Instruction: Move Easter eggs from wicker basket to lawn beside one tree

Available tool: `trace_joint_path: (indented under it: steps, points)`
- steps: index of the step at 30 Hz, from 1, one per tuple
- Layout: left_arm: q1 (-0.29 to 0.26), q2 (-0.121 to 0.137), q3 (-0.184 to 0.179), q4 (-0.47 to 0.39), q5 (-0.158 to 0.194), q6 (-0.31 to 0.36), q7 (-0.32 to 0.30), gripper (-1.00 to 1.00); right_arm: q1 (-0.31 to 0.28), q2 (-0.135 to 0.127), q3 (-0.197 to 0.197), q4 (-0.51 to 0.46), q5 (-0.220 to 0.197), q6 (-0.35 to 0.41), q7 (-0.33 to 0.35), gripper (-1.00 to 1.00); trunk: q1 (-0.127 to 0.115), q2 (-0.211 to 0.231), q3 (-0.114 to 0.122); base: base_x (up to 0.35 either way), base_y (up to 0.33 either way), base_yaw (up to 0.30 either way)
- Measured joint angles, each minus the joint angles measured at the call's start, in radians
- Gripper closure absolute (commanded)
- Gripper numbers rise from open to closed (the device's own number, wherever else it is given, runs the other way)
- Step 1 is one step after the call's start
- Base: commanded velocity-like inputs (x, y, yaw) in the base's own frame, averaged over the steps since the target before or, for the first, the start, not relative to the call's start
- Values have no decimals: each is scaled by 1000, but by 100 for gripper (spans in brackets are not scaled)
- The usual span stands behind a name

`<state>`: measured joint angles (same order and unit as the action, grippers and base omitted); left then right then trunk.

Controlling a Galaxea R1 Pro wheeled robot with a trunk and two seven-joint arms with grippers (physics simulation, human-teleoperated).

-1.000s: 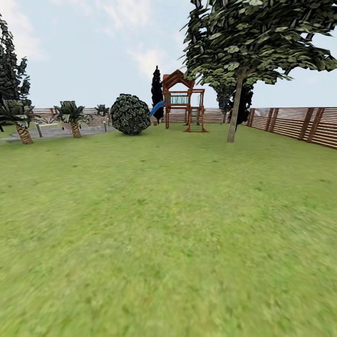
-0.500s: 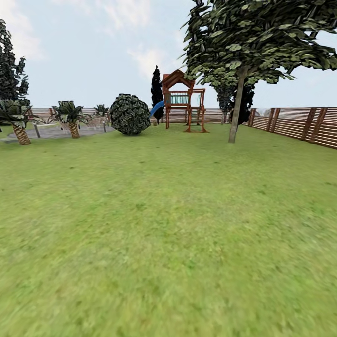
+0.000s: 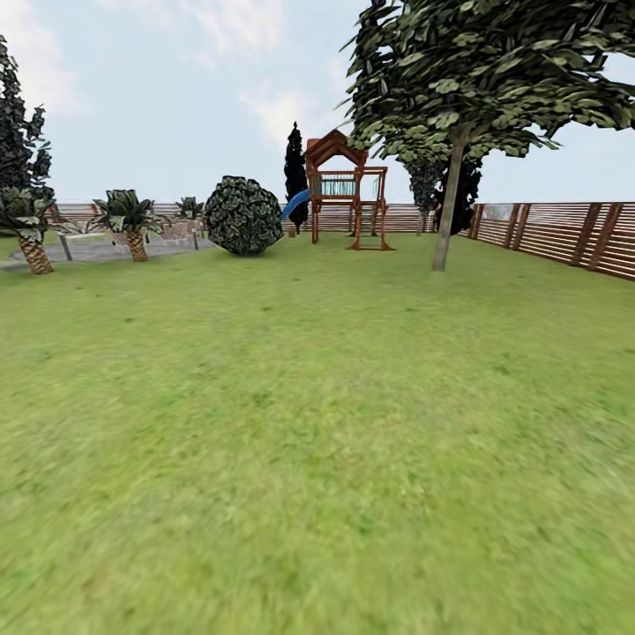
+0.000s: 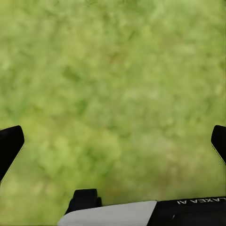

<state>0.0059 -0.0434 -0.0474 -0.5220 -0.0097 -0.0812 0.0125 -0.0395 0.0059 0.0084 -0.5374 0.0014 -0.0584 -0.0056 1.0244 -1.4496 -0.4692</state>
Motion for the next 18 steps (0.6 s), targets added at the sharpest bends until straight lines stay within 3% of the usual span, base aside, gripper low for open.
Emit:
trace_joint_path:
  steps: [18]
  points:
    - [0,-1,0,0,-1,0,0,-100,0,0,0,0,0,0,0,-100,0,0,0,335,0,0]
